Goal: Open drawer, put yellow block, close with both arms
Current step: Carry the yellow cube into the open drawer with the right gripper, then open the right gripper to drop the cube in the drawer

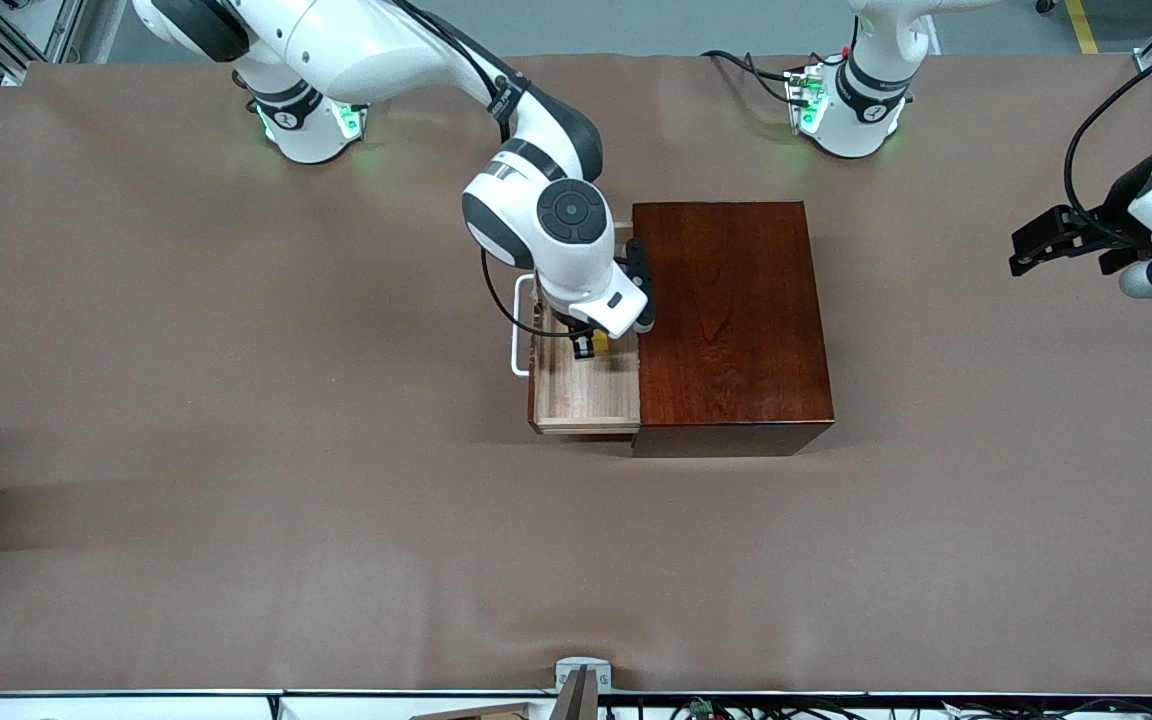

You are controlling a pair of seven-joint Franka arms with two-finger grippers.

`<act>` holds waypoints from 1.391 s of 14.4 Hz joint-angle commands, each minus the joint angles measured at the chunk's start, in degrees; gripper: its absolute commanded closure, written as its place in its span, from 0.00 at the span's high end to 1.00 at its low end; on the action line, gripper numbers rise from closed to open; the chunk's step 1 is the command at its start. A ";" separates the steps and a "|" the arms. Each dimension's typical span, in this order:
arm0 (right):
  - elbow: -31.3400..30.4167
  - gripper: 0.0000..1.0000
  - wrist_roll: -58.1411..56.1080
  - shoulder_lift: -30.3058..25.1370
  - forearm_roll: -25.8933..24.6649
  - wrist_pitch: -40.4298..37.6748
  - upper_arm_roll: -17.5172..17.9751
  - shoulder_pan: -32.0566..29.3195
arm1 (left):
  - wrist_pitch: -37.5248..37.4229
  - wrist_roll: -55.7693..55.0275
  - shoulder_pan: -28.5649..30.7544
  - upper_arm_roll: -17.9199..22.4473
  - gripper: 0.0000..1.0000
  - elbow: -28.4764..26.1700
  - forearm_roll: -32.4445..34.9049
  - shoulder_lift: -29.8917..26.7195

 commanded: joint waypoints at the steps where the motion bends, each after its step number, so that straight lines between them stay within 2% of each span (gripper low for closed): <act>1: 0.12 1.00 0.55 -0.47 -1.14 0.09 0.05 -0.53 | 0.68 0.85 0.13 -0.04 1.00 -0.60 -1.13 -0.62; 7: 0.47 1.00 1.87 -3.19 -0.26 -0.61 0.14 -1.75 | 0.68 -0.03 0.04 -0.13 1.00 -0.60 -1.13 -0.62; 14: 0.38 1.00 15.38 -8.73 -0.17 -4.56 0.14 -3.08 | 0.50 0.58 -0.13 -1.01 1.00 0.81 -1.22 -0.01; 17: 0.12 1.00 22.51 -11.19 -0.35 -7.71 0.05 -4.21 | 0.06 0.50 -0.48 -2.94 1.00 0.80 -1.22 0.26; 20: -0.14 1.00 23.14 -13.91 -0.26 -10.97 0.14 -7.81 | 0.06 0.06 -0.40 -5.04 1.00 0.81 -1.22 0.26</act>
